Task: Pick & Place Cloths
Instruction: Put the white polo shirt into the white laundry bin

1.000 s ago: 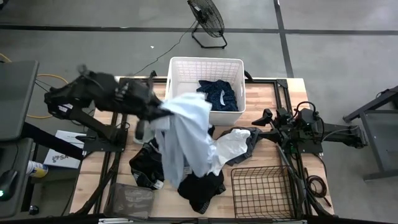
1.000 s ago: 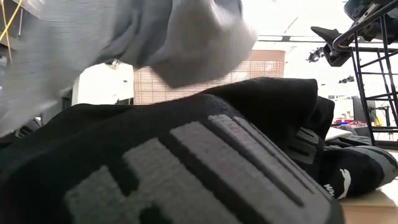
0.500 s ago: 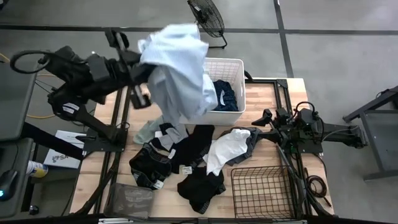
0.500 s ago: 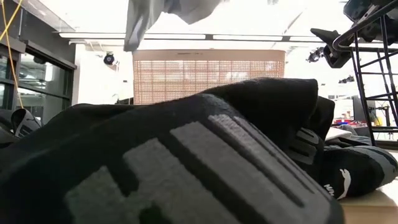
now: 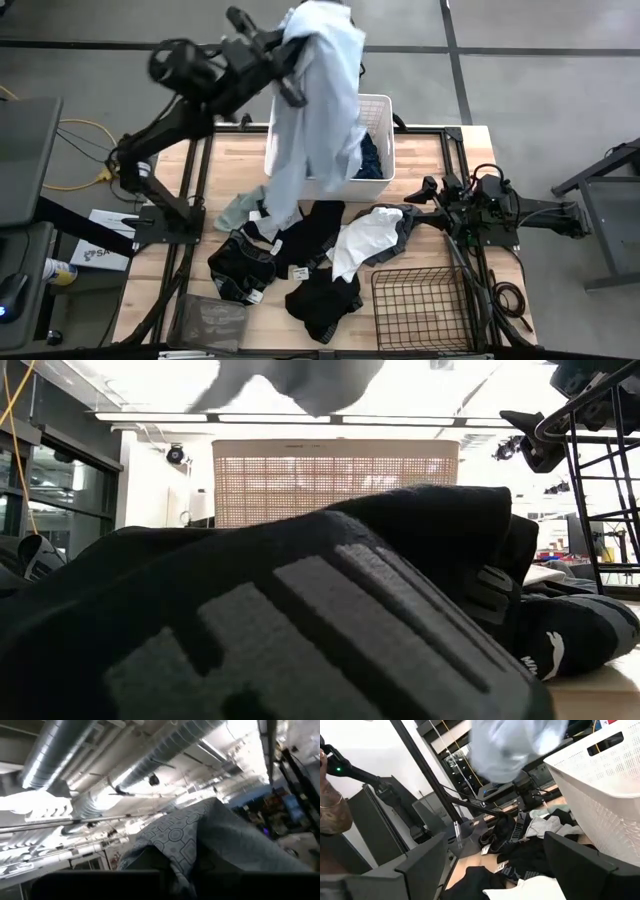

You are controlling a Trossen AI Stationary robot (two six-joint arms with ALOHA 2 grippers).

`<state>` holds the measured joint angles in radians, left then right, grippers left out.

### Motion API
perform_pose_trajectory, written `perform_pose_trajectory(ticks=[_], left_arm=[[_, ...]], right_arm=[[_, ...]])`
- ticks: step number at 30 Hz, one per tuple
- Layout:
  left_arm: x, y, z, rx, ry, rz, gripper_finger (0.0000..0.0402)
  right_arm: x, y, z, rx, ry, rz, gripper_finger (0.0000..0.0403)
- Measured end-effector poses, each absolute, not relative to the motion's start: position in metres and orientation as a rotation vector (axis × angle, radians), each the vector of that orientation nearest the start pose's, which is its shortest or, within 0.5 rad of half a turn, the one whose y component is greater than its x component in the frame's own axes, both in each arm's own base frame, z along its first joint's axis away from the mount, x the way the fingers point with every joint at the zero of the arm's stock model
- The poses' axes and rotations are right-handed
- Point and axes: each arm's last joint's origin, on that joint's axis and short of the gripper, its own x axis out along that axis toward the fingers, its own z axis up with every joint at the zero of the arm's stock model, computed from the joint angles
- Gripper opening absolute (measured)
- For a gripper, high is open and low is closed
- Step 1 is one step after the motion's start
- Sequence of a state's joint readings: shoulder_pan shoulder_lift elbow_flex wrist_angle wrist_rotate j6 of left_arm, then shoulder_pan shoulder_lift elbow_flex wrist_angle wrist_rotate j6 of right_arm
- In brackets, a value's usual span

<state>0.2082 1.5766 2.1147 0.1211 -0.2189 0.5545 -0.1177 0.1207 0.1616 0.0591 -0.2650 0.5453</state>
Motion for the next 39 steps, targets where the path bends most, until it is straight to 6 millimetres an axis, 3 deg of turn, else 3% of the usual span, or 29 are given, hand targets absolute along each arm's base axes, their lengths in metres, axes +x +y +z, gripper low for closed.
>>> perform_pose_trajectory(ticks=[8,14,28,39], left_arm=[[0.286,0.105,0.591,0.448,-0.547,0.612,0.0014],[0.3,0.124,0.575,0.393,-0.457,0.62,0.0014],[0.319,0.14,0.519,0.052,0.016,0.679,0.0014],[0.338,0.154,0.469,-0.267,0.272,0.708,0.0014]], right_arm=[[0.096,-0.004,0.215,0.525,-0.055,0.17,0.032],[0.096,-0.004,0.215,0.525,-0.056,0.17,0.032],[0.096,-0.004,0.215,0.525,-0.056,0.17,0.032],[0.096,-0.004,0.215,0.525,-0.056,0.17,0.032]])
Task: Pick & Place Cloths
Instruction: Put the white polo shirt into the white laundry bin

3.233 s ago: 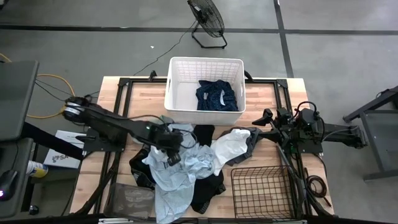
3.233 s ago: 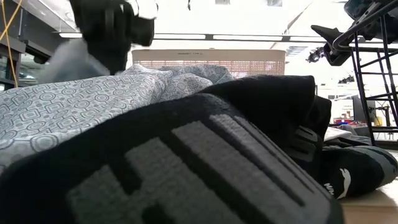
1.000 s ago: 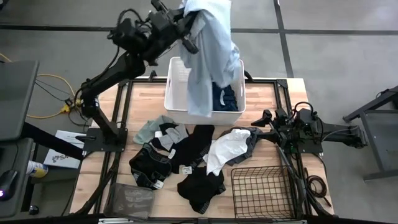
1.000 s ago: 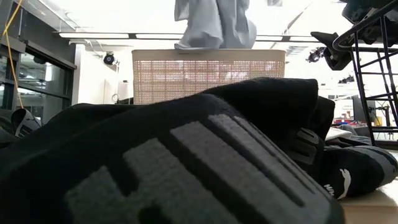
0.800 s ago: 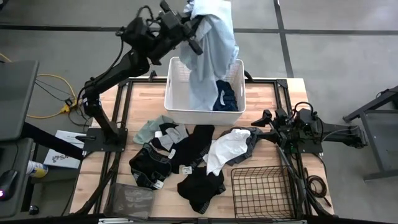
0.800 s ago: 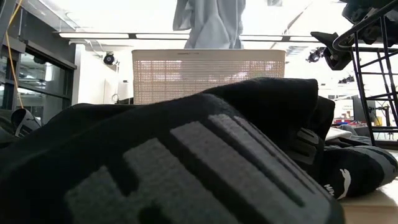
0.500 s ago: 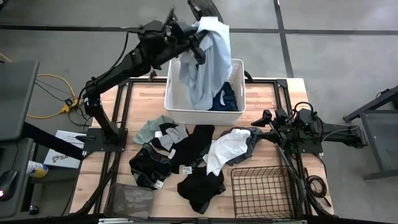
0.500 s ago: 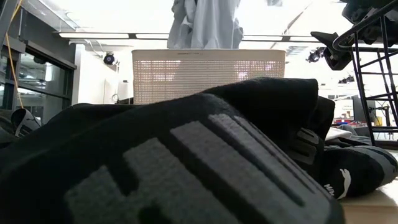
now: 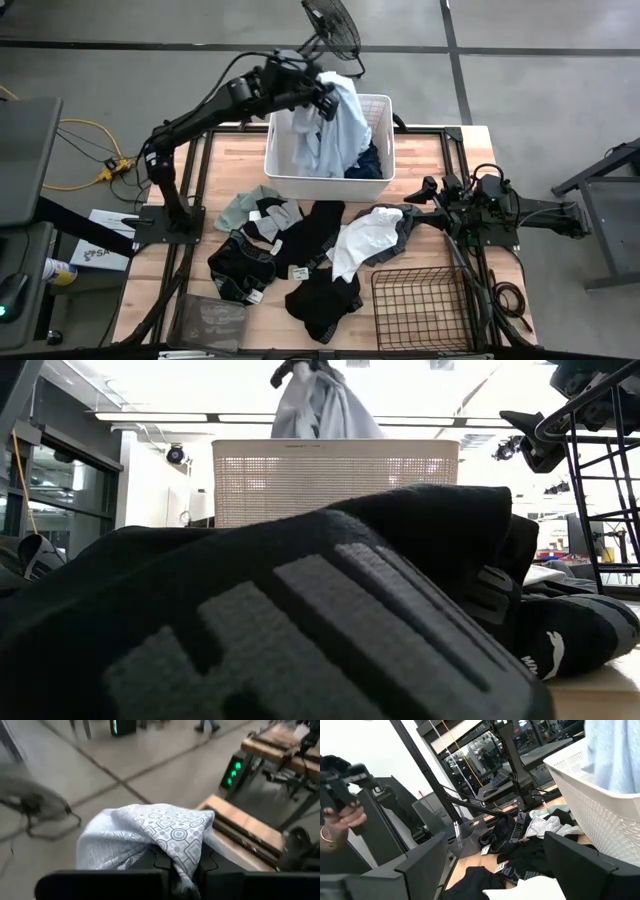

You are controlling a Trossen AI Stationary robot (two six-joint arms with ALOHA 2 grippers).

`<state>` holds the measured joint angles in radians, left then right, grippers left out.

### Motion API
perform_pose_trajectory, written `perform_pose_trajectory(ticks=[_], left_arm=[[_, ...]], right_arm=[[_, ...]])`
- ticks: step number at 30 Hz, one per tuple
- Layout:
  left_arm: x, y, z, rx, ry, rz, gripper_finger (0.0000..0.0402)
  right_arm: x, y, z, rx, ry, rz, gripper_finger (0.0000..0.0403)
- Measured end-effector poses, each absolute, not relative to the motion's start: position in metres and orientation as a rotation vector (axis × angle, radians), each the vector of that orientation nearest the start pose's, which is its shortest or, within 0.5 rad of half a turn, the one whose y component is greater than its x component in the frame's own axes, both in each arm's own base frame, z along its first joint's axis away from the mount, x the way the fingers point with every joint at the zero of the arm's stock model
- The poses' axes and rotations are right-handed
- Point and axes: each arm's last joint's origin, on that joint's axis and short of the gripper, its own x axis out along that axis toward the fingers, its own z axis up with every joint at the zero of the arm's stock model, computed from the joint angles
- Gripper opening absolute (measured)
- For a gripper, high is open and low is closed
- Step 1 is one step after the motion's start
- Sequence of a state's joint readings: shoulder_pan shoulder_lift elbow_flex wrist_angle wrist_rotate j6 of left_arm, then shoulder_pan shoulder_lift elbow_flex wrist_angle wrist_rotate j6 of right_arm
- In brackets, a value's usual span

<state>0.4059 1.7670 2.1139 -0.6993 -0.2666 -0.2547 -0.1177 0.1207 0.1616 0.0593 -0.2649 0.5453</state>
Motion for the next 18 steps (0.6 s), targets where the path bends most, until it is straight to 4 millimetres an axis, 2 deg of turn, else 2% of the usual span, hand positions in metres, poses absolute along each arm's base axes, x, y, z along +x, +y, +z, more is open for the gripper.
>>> perform_pose_trajectory(ticks=[11,18], left_arm=[[0.373,0.166,0.413,-0.379,0.51,0.657,0.0014],[0.386,0.171,0.377,-0.454,0.661,0.694,0.002]], right_arm=[[0.096,-0.004,0.215,0.525,-0.056,0.17,0.032],[0.096,-0.004,0.215,0.525,-0.056,0.17,0.032]])
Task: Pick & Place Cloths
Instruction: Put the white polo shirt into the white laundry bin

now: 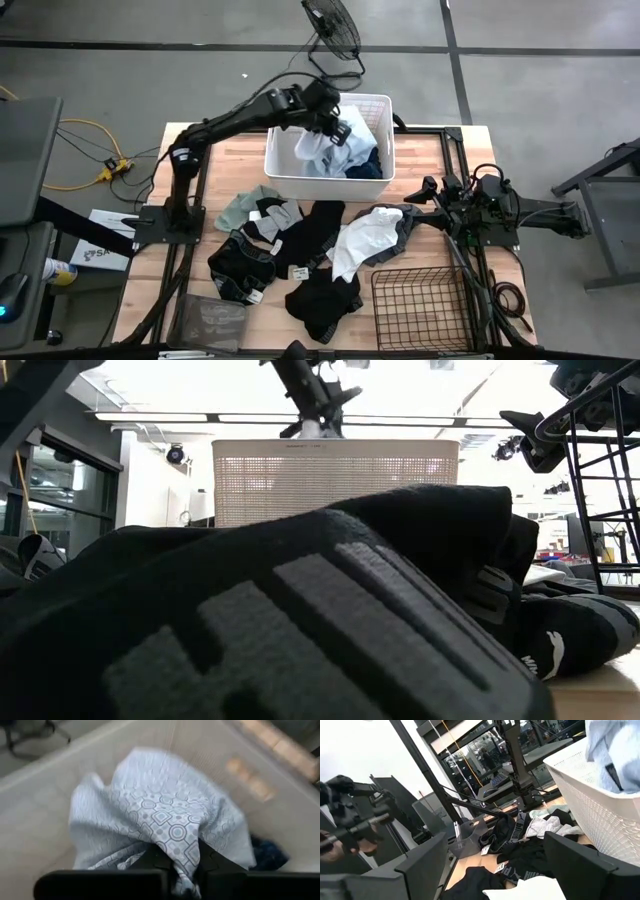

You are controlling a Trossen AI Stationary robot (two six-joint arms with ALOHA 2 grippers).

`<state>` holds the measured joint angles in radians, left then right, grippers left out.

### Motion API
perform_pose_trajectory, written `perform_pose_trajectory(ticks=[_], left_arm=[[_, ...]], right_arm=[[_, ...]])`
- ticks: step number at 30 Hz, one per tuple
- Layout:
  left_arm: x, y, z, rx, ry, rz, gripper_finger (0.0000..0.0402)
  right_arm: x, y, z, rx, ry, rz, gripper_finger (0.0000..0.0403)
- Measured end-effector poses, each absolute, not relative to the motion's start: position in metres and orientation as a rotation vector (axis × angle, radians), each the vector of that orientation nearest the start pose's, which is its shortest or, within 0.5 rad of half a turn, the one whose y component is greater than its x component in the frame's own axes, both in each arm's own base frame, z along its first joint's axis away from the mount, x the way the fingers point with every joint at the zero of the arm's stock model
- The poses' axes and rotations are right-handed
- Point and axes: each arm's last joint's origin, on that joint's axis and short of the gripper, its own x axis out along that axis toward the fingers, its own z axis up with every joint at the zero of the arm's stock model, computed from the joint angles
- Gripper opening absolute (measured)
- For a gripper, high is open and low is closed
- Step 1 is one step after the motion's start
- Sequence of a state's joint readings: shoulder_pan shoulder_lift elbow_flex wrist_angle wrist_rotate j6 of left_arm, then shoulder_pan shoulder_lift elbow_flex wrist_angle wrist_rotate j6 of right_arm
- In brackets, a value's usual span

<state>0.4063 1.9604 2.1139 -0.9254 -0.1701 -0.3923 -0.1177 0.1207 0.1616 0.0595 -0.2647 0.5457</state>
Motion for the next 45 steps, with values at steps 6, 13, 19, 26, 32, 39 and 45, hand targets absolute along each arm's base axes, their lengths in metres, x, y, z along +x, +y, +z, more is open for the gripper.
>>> perform_pose_trajectory(ticks=[6,13,19,26,32,39,45], left_arm=[[0.391,0.178,0.351,-0.515,0.784,0.737,0.0019],[0.386,0.193,0.328,-0.573,0.895,0.804,0.0017],[0.378,0.205,0.312,-0.617,0.943,0.837,0.0016],[0.378,0.209,0.3,-0.651,0.947,0.816,0.0018],[0.378,0.209,0.3,-0.649,0.948,0.817,0.0075],[0.377,0.208,0.305,-0.646,0.965,0.782,0.0186],[0.376,0.206,0.33,-0.647,0.912,0.748,0.0237]], right_arm=[[0.096,-0.004,0.215,0.525,-0.056,0.17,0.032],[0.096,-0.004,0.215,0.525,-0.056,0.17,0.032],[0.096,-0.004,0.215,0.525,-0.056,0.17,0.032],[0.096,-0.004,0.215,0.525,-0.056,0.17,0.032],[0.096,-0.004,0.215,0.525,-0.056,0.17,0.032],[0.096,-0.004,0.215,0.525,-0.056,0.17,0.032],[0.096,-0.004,0.215,0.525,-0.056,0.17,0.032]])
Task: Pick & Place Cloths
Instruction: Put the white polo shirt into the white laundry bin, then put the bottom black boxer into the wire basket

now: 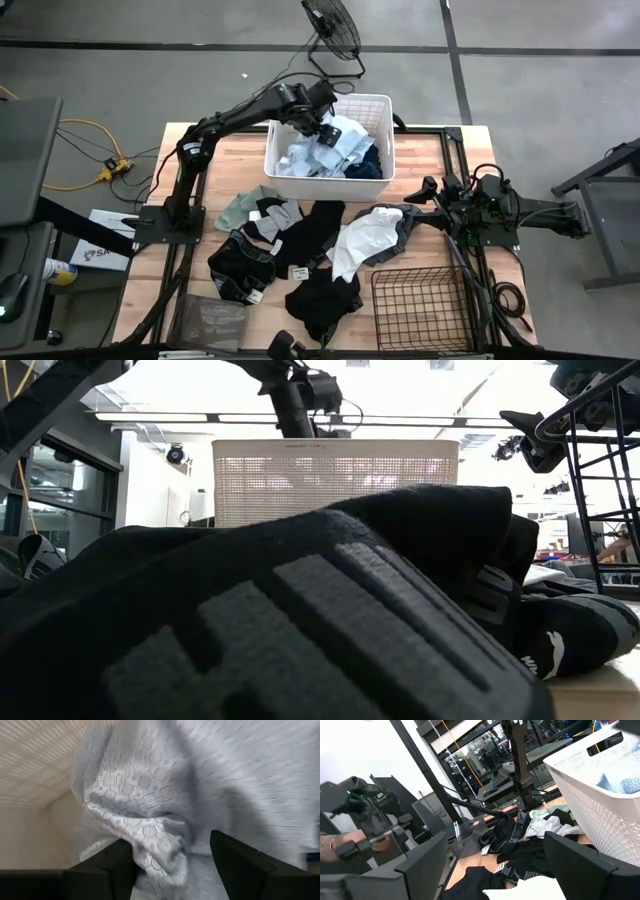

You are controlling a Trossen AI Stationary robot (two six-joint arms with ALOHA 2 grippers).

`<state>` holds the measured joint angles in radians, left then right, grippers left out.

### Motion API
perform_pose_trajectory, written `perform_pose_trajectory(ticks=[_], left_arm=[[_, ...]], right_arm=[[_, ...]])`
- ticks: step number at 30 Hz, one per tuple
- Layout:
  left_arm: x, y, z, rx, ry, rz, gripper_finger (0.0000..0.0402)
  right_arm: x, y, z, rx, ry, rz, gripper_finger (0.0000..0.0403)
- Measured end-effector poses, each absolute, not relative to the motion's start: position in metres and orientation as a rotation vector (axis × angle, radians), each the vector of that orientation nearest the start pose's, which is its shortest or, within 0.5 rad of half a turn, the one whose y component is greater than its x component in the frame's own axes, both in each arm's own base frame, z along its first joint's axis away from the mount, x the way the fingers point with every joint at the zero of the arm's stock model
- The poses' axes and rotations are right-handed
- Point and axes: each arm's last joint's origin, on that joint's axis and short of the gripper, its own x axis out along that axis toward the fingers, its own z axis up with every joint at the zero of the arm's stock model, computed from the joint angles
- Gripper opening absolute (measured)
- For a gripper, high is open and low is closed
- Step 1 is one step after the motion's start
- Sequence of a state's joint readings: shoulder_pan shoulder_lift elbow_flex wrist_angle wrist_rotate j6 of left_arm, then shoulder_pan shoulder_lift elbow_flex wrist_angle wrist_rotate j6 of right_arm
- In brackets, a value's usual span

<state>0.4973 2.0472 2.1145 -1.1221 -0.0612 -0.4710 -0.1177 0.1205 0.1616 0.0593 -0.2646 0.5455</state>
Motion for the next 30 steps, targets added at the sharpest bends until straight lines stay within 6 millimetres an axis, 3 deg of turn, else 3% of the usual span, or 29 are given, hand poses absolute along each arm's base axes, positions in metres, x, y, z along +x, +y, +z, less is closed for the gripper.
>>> perform_pose_trajectory(ticks=[12,21,30], left_arm=[[0.359,0.198,0.389,-0.574,0.854,0.733,0.0241],[0.347,0.175,0.395,-0.45,0.999,0.624,0.0242],[0.337,0.131,0.418,-0.328,1.027,0.484,0.0241]], right_arm=[[0.096,-0.004,0.215,0.525,-0.056,0.17,0.032],[0.096,-0.004,0.215,0.525,-0.056,0.17,0.032],[0.096,-0.004,0.215,0.525,-0.056,0.17,0.032]])
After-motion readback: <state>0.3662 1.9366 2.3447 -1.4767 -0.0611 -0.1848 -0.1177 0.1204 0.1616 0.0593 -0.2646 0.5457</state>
